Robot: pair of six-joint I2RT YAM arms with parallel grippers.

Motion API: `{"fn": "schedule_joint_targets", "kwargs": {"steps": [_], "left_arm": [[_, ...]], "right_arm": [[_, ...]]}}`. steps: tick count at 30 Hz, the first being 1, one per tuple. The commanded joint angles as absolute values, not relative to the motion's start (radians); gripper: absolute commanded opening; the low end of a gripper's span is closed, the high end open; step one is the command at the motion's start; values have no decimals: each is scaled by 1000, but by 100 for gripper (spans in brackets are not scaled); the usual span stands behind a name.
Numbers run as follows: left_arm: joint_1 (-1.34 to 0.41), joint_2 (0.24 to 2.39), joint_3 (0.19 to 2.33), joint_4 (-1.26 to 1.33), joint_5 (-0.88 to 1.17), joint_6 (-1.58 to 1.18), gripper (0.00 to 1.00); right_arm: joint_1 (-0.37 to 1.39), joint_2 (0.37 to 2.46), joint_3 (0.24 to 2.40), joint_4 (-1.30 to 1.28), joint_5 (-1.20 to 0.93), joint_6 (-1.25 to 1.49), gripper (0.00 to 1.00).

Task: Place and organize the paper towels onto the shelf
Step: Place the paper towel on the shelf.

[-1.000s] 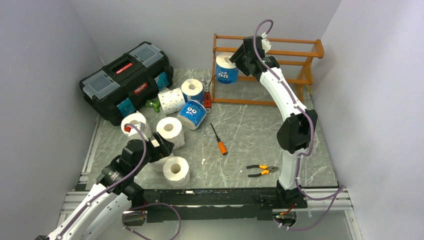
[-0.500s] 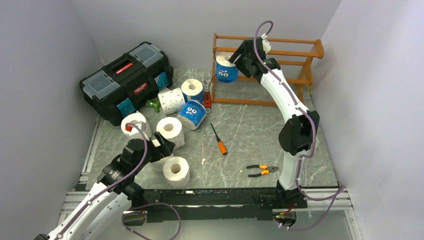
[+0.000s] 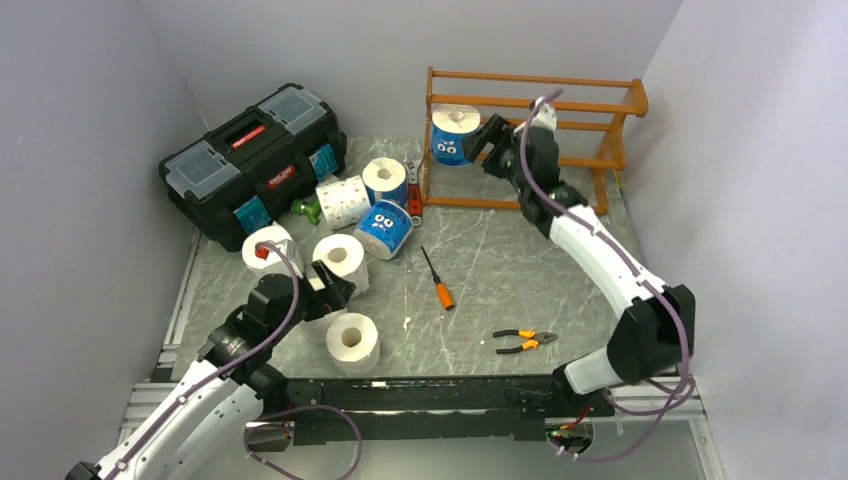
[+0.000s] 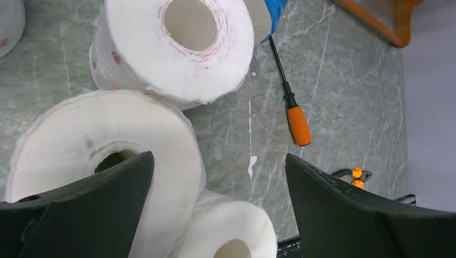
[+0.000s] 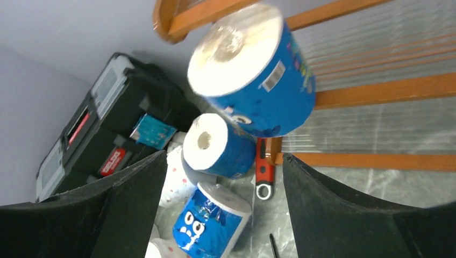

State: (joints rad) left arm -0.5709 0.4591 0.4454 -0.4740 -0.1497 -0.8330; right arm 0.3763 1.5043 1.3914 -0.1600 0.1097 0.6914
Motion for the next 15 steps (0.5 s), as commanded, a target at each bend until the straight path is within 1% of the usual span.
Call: {"fn": "schedule_joint_targets", "kwargs": {"steps": [1,3,5,7,12,15], "left_arm": [[-571,494,451,-413,-102,-844,99],[-570,494,447,-409,-102,-849,99],[-571,486,443,-403,-100,-852,99],[-570,477,441,-409,-101,-853,99],[-570,459,441,-439,-122,-854,99],[-571,445,439,-449,-132,-854,99]], "right_arm": [[388,1409,1064,488,8,567,81],[389,1432,1102,405,-60,482,83],[392,1465,1160,303,-76,396,82],[393,1472,1112,347,-44,352,82],[394,1510,1078,428,-2,268,92],[393,1548,1100,432,16,240,93]]}}
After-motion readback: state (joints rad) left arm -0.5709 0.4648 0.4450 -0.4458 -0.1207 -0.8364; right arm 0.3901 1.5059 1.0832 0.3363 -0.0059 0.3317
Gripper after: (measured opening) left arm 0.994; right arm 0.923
